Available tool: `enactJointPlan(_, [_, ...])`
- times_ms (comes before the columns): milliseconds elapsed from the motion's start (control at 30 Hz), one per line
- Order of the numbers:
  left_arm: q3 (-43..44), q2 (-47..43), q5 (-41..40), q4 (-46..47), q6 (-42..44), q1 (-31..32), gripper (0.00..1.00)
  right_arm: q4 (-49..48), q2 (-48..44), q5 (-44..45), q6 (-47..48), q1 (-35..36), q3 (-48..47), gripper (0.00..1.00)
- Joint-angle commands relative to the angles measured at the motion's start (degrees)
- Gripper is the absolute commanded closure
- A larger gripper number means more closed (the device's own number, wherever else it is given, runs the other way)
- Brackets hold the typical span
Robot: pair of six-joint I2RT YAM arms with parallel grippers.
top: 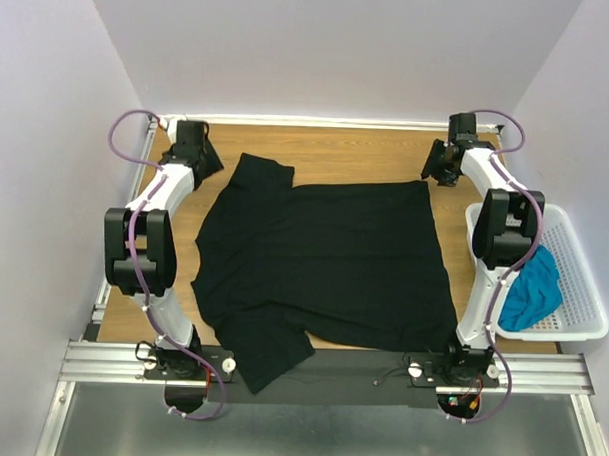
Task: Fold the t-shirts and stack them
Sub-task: Flatten the tshirt out
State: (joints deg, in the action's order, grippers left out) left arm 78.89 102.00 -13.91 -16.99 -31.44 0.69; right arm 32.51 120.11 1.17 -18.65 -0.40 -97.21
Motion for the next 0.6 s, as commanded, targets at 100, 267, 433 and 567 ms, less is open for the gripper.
enactJointPlan(100, [-6.65, -0.13, 0.82, 1.79, 5.07, -1.65, 0.21, -1.75, 7.85, -0.46, 5.99, -0.83, -6.41, 0.43])
enactJointPlan(267, [-6.65, 0.31, 1.25, 1.88, 5.43, -1.74, 0.20, -1.84, 10.75, -0.64, 6.96, -0.91, -8.08, 0.44])
enactJointPlan(433, [-5.86, 2.06, 2.75, 1.62, 5.43, -1.74, 0.21, -2.54, 13.73, -0.82, 7.75, -0.91, -9.31, 0.48])
enactJointPlan(567, [-5.42, 2.59, 3.02, 1.44, 5.34, -1.74, 0.21, -2.54, 14.27, -0.91, 8.72, -0.83, -8.53, 0.49])
